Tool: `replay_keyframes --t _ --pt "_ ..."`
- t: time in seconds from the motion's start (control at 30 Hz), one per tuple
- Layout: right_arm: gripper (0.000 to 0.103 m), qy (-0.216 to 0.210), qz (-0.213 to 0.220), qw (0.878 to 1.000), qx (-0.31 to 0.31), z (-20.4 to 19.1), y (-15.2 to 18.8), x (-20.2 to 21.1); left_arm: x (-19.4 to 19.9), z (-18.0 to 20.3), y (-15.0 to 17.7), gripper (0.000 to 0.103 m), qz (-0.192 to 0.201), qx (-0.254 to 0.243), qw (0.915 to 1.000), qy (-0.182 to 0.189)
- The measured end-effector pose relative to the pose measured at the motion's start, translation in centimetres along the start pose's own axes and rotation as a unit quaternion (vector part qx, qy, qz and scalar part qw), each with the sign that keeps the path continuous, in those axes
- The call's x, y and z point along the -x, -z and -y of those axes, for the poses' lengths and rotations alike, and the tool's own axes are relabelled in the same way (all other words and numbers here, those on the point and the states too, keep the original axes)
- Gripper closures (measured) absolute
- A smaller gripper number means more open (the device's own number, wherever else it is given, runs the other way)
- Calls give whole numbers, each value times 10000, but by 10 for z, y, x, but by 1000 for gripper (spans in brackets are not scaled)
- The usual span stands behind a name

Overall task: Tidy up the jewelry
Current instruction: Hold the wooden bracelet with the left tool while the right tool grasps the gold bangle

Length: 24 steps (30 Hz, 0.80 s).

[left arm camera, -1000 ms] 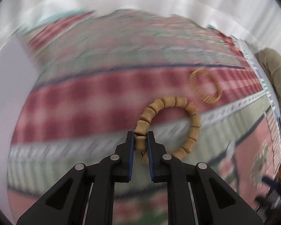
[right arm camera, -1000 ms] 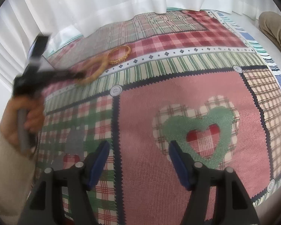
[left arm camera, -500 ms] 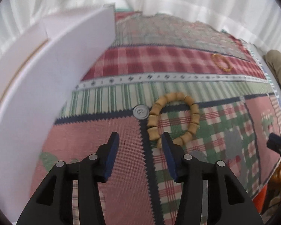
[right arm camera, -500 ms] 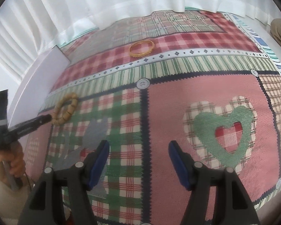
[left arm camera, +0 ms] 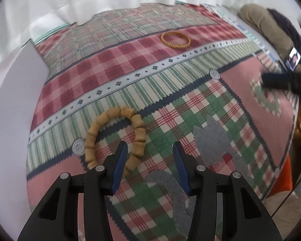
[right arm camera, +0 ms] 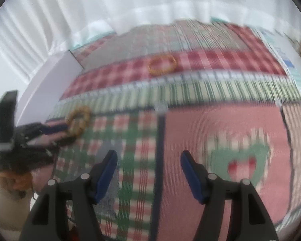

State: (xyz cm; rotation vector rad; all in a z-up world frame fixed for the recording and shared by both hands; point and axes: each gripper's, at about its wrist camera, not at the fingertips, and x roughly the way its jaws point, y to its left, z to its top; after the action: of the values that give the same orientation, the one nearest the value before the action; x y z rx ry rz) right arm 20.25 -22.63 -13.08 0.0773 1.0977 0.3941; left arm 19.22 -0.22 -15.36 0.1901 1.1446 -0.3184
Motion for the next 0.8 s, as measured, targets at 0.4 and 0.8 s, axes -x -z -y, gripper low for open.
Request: replay_keyframes --t 0.4,0.8 --pt "36 -74 -931 9915 904 -8 -158 -122 -23 -11 3 56 -241 130 9996 -69" --pt "98 238 -1130 9818 1509 -35 -143 -145 -19 -11 6 91 -209 264 9993 183"
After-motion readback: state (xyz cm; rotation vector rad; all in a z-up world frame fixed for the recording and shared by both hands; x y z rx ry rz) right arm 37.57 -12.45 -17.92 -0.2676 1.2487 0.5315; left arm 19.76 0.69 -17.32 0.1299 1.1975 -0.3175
